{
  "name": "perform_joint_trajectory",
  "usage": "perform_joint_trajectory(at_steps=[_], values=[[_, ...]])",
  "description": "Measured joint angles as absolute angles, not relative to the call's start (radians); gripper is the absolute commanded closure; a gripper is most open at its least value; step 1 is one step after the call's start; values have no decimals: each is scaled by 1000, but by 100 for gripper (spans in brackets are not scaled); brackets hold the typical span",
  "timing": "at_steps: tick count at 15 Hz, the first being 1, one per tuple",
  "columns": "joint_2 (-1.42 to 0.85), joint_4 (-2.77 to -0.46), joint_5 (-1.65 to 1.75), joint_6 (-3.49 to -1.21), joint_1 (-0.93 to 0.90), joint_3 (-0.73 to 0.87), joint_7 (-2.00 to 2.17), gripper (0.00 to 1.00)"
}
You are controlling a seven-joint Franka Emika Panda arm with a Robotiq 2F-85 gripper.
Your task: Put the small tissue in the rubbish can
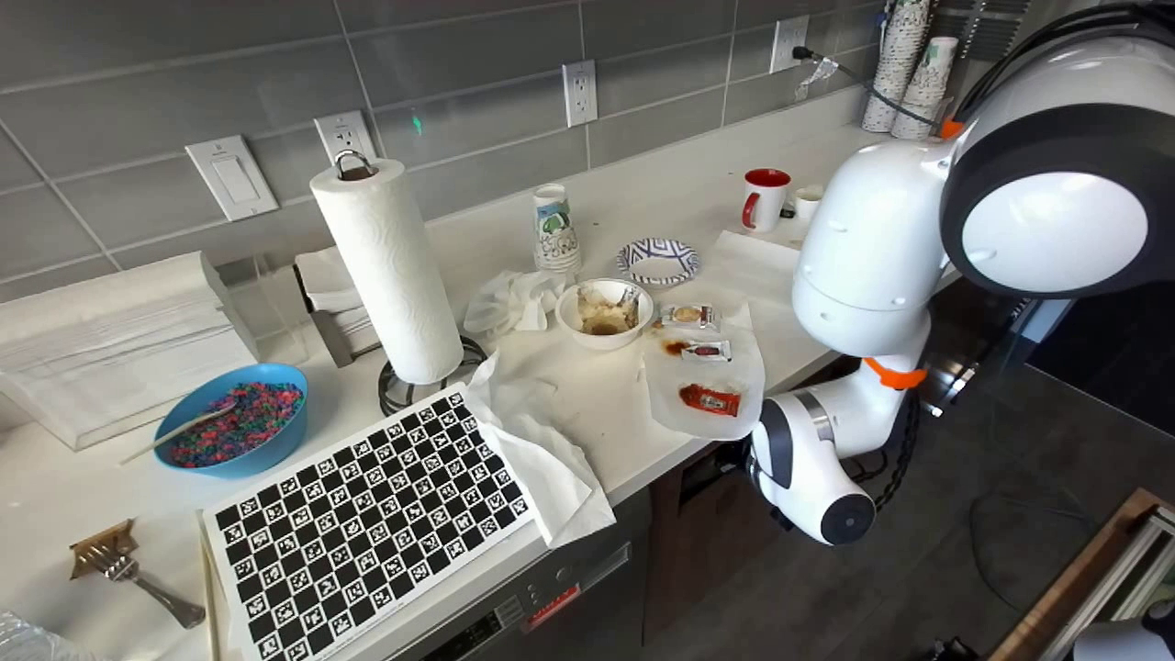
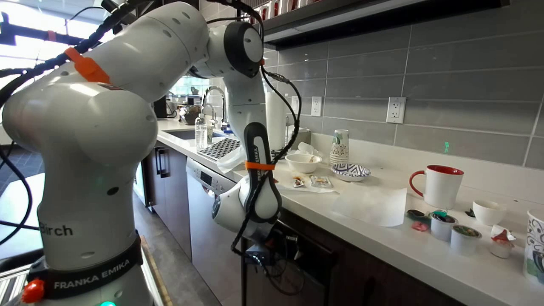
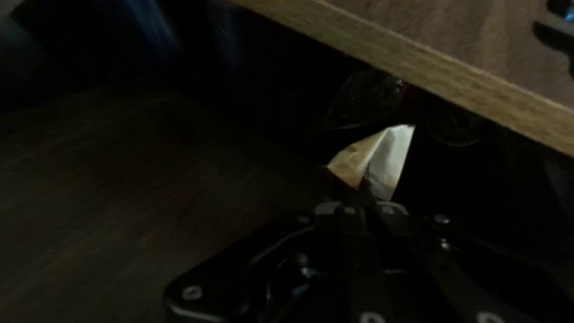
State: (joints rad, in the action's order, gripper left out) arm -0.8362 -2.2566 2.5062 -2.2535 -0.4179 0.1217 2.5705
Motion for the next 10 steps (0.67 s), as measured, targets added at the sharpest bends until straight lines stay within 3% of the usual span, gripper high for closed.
perform_joint_trajectory(at_steps=[5,6,8,10], values=[[-869,-2233,2506,-2259,-488,179,2627,100],[-875,-2229,2506,-2259,-501,190,2638,74],[-887,-2222,2506,-2262,-527,211,2660,68],[-896,-2215,2506,-2274,-551,228,2680,54]])
